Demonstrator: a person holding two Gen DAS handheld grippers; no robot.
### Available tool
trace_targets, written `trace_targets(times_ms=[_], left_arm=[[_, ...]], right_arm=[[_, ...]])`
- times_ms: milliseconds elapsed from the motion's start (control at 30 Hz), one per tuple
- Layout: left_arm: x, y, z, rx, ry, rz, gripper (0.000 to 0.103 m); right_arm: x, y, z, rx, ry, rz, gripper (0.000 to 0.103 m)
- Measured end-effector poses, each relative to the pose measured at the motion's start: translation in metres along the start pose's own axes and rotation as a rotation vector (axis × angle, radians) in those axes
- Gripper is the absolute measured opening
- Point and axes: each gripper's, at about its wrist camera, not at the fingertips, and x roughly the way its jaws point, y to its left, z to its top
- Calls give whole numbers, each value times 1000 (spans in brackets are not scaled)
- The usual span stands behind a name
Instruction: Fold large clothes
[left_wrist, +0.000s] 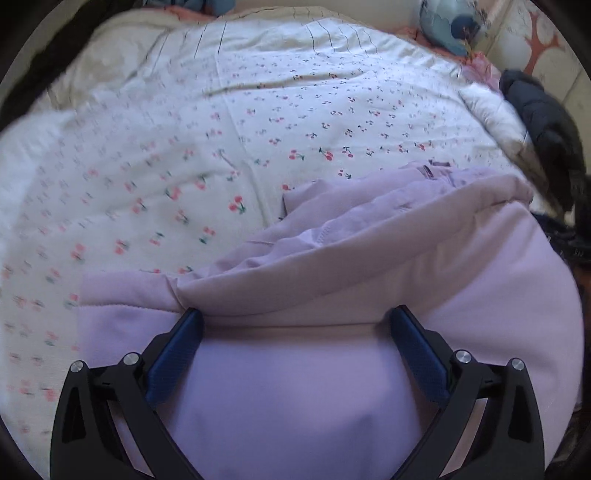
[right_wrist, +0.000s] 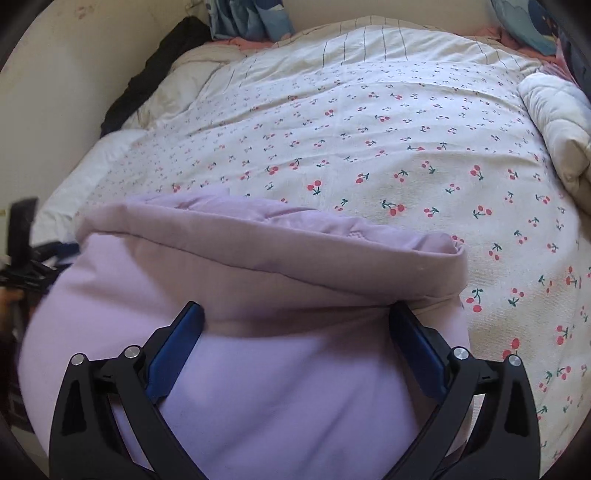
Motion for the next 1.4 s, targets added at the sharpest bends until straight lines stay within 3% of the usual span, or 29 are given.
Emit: trace_targets(times_ms=[133,200,300,333,400,467,533,667,733,833,933,1000,1067,1200,1267,1333,1400], left_arm=[[3,12,-4,-60,-13,-59,97],[2,8,-4,-47,-4,-28,97],[-17,-2,-5,-40,9,100,97],[-29,-5,-9,-46,3,118,97],[-60,-7,-24,-55,-42,100,97],[-100,-5,-54,-81,-115,64,97],[-128,3,-87,-146,-169,17,97],[-169,42,-183,-403,-264,-49,97],[-177,58,-228,-533,-300,-78,97],[-171,75,-289,-724,-333,-179,97],[-147,69,-318,-821,-350,-326,97],[-134,58,-321,-849,-369,-416,97],[-119,44,-310,-846,-369,-490,97],[-91,30,-290,-853,-312,-505,97],[-83,29,-288,-899,-317,-547,97],[-88,25,-283,-901,-358,-554,97],[-98,19,-279,-876,-395,-556,97]], right_arm=[[9,-7,1,21,12,0,97],[10,-4,1,6,26,-21,97],[1,2,4,-21,78,-48,97],[-8,6,2,-22,68,-62,97],[-42,19,-11,-19,-13,5,97],[-66,31,-29,-46,-66,37,97],[-78,41,-57,-90,-60,44,97],[-96,50,-98,-185,-88,-31,97],[-117,48,-108,-145,-130,21,97],[-143,66,-124,-162,-200,110,97],[-136,98,-137,-260,-153,158,97],[-114,118,-148,-330,-83,100,97],[-108,130,-155,-387,-99,17,97],[-129,135,-150,-303,-155,129,97],[-135,148,-148,-333,-186,120,97],[-127,158,-146,-374,-161,93,97],[-101,165,-149,-411,-76,48,97]])
